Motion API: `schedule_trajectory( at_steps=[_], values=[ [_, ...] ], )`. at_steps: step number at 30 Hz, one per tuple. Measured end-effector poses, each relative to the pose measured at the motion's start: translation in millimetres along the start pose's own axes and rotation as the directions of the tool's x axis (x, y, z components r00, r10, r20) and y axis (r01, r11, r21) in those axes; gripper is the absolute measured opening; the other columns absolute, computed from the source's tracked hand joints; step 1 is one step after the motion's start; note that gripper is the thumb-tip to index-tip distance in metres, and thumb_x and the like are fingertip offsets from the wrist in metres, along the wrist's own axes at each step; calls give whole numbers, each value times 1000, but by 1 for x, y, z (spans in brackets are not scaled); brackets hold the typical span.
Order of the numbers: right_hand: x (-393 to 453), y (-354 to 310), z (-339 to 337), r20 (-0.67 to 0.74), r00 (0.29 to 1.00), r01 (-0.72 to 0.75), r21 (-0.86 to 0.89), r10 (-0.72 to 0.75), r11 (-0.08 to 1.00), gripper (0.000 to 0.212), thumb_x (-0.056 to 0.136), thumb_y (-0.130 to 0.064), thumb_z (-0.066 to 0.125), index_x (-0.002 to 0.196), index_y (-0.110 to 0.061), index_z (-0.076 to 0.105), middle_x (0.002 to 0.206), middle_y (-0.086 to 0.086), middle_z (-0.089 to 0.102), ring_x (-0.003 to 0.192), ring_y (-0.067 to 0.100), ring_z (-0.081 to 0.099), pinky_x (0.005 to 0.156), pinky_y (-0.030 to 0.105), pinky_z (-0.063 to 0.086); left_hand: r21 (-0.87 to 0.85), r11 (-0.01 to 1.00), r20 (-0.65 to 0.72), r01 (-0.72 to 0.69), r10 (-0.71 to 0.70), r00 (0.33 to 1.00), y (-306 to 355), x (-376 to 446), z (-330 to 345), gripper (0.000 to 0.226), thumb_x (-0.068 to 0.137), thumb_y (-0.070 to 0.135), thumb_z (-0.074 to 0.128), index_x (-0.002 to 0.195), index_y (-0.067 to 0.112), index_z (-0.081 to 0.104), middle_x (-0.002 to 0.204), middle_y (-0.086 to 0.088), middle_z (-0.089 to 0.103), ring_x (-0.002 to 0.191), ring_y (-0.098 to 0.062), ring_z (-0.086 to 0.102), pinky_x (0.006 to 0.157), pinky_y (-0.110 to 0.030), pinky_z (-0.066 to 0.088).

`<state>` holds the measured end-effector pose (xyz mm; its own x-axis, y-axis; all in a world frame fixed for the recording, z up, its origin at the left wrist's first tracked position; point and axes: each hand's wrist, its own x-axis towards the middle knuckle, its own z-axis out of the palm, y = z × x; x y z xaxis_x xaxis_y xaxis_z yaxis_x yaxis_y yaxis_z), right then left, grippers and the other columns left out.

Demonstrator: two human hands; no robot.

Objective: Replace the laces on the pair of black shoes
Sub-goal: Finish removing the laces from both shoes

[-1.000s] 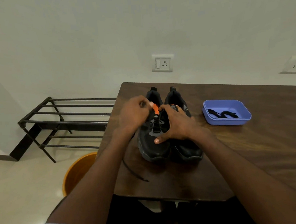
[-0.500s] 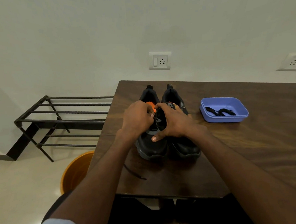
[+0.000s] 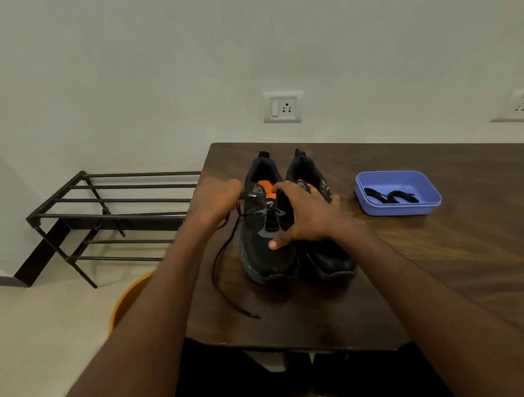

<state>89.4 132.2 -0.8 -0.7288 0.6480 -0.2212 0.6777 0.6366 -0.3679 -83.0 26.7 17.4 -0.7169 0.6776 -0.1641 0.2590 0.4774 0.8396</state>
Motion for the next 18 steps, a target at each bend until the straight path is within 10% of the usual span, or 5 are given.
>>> schedule_trajectory(
  at_steps=[4, 7, 10, 14, 18],
  values=[
    [-2, -12, 1, -201, 979, 16, -106, -37, 994, 70, 90, -62, 66, 151, -47, 37, 173, -6, -4, 159, 29, -12, 115, 76, -2, 451, 891, 115, -45, -8, 993, -2, -2, -7, 40, 88, 55, 59, 82, 17, 71, 79, -3, 72, 85, -26, 67, 99, -49, 49],
    [1, -22, 9, -395, 906, 57, -247, -154, 967, 32, 102, -39, 58, 133, -35, 61, 172, -4, 9, 160, 27, -3, 118, 74, 2, 717, 697, -23, 10, 10, 1000, -1, -10, -5, 28, 97, 44, 63, 86, 19, 60, 89, -1, 65, 93, -24, 56, 117, -67, 13],
    [5, -30, 20, -382, 907, 49, -318, -176, 947, 23, 101, -32, 59, 121, -30, 71, 171, -4, 16, 159, 25, 5, 120, 71, 3, 832, 554, -38, 18, 25, 999, 4, -20, -8, 27, 95, 38, 64, 115, 19, 61, 138, -12, 55, 138, -39, 40, 116, -73, 5],
    [8, -34, 26, -410, 901, 38, -243, -138, 969, 18, 97, -30, 65, 113, -29, 75, 166, -4, 29, 156, 22, 17, 120, 69, 5, 812, 573, 10, -112, 177, 984, 9, -18, -9, 44, 93, 31, 67, 135, 21, 57, 159, -12, 31, 150, -40, 22, 118, -72, 6],
    [7, -31, 24, -456, 884, 53, -131, -107, 990, 17, 95, -26, 68, 110, -25, 78, 159, -3, 40, 151, 20, 28, 121, 66, 11, 571, 661, 381, -487, 312, 871, 2, 2, 2, 92, 84, 21, 82, 158, 35, 30, 172, 0, 5, 154, -32, 21, 124, -51, 27]
  ],
)
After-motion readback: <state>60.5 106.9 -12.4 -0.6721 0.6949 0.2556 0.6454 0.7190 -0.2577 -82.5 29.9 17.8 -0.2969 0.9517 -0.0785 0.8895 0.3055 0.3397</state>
